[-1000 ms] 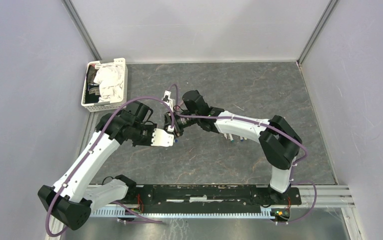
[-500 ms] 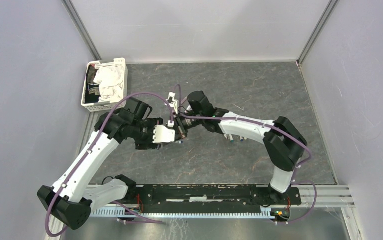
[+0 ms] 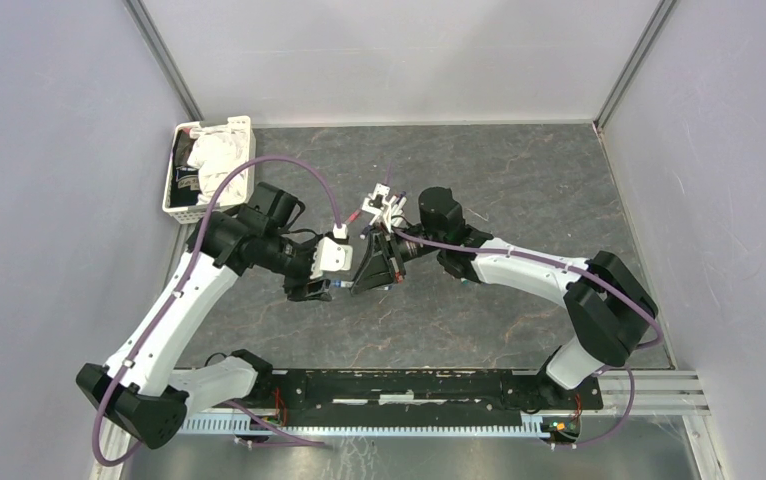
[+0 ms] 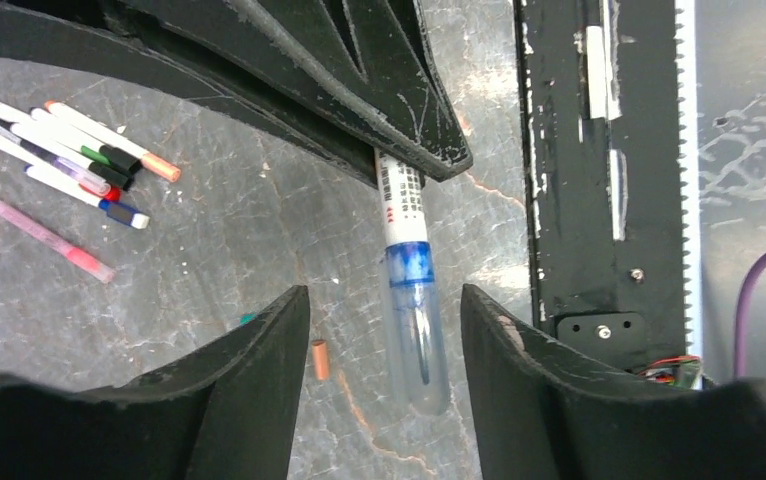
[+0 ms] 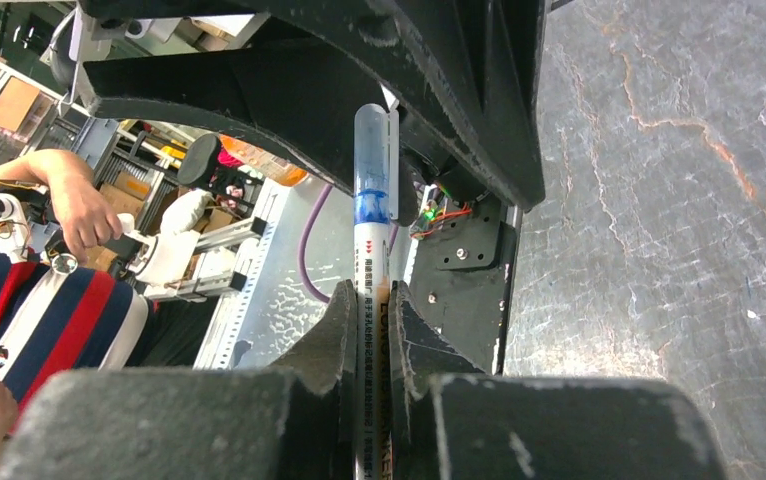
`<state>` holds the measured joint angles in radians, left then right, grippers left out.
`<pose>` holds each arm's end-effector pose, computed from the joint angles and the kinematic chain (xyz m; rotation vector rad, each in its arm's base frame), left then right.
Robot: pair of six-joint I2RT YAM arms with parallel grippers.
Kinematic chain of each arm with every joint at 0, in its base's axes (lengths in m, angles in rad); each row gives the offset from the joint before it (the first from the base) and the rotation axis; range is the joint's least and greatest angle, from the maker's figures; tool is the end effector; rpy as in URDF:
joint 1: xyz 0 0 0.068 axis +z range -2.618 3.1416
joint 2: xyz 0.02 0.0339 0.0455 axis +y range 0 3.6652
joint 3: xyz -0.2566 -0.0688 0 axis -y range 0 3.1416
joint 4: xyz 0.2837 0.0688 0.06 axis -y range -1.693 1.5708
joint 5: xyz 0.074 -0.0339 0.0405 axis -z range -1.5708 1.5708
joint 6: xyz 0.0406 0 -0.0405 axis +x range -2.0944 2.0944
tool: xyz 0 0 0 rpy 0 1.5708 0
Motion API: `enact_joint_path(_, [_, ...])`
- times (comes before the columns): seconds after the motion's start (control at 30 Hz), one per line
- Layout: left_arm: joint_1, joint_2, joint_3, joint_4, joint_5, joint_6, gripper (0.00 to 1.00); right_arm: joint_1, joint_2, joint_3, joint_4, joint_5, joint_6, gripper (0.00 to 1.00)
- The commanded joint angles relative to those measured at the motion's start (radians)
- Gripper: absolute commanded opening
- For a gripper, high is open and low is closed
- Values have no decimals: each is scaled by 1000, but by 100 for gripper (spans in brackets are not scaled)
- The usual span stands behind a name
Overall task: Open the pen caps
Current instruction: Pick up the pen from the center of the board.
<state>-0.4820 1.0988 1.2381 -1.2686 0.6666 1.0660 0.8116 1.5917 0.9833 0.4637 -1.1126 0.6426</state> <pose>0.1844 -0.1248 0.3451 1.8560 1.6254 -0.6567 0.2375 0.3032 0.2439 -1.1449 1.7555 1.9186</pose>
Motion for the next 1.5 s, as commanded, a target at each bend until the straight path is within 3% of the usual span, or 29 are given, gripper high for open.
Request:
enact_joint_path(0.0, [-3,15,43,-58,55,-7,58,1,-15,-5,146,-34,66,0])
enact_joint_path(0.13, [-3,14,42,-59,33,1,36,2,17,-10,219,-31,147,0])
enact_joint_path(0.2, [-3,11,46,-52,32,-6,30,3,31,-3,220,-27,160,0])
enact_joint_path(0.37, [-3,-10,38,-27,-15,4,33,2,65,2,230,-39,219,0])
enact_joint_path(0.57, [-3,-104,-25,30,-133,97,59,3,96,-25,288,-32,333,0])
enact_joint_path(0.73, [-3,-138,-38,46,-151,141,63,3,152,-40,568,-21,585,0])
enact_joint_path(0.9, [-4,-147,-48,80,-148,152,63,5,177,-26,609,-9,638,0])
enact_joint_path(1.03, [-6,-133,-42,80,-127,145,59,6,174,-26,609,-8,640,0])
enact_joint_path(1.3, [-11,-116,-32,92,-105,120,36,13,186,-21,599,12,646,0])
enact_joint_path(1.47, [-13,-116,-33,90,-84,114,30,27,206,-3,599,30,662,8])
